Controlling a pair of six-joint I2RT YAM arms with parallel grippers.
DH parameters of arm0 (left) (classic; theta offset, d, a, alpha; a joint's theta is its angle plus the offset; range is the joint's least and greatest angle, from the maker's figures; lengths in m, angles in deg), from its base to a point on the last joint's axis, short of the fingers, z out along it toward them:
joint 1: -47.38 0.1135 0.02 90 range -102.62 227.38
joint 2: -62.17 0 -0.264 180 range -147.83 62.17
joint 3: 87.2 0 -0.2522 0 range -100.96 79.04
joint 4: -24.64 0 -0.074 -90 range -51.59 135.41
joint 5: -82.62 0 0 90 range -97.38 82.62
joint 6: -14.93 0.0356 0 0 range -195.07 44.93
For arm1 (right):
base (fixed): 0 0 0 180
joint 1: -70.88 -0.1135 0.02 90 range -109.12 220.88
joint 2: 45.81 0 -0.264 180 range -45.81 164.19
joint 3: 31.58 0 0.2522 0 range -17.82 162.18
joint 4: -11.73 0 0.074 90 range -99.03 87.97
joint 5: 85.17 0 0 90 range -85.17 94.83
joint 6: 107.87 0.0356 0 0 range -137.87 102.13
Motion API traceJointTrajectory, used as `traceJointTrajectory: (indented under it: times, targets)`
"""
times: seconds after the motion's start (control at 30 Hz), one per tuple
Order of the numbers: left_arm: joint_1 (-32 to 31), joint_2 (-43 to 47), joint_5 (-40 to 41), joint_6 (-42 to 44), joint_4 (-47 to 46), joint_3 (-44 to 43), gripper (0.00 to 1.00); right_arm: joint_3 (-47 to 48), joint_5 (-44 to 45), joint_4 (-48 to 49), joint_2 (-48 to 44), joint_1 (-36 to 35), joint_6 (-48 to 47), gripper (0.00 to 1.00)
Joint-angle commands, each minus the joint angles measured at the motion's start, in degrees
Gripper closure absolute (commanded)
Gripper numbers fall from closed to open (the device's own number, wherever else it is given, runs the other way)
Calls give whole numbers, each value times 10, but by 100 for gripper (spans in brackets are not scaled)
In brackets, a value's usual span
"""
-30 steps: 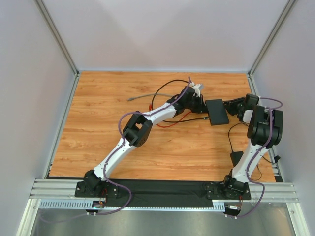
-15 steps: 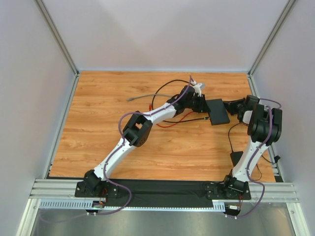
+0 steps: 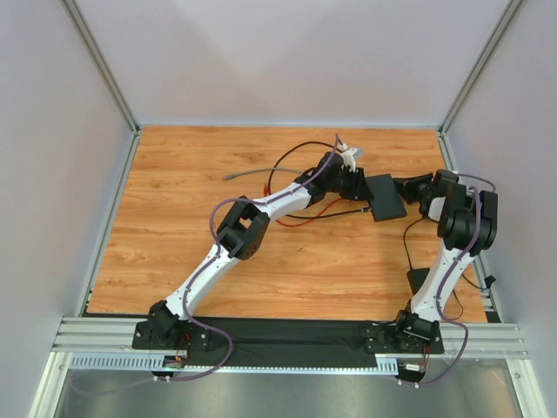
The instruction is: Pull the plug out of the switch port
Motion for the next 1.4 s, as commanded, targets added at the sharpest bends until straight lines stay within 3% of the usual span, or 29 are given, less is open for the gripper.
traceJointTrajectory:
  times: [0.0, 0.17, 0.4, 0.67, 0.77, 0.93, 1.2, 1.37]
  targets:
    - [-7, 20, 2, 6, -20, 11, 55, -20, -65, -4, 1, -19, -4, 98]
    - [-7, 36, -3, 4, -39, 29, 55, -35, -76, -7, -3, -19, -2, 98]
    - [-6, 118, -1, 29, -138, 170, 57, -37, -76, -19, 0, -12, -12, 94]
    - [-6, 138, -22, 35, -172, 183, 56, -53, -68, 13, -4, -16, 3, 94]
    - [-7, 153, -20, 46, -184, 200, 54, -49, -74, 17, 0, -16, -1, 89]
    - [-8, 147, -34, 43, -180, 176, 52, -50, -64, -5, -19, -15, -23, 77]
    - [-9, 116, -32, 22, -150, 124, 51, -41, -13, -82, -56, -15, -80, 73]
    - [-11, 51, -33, 9, -67, 7, 51, -33, -20, -75, -42, -15, -75, 73]
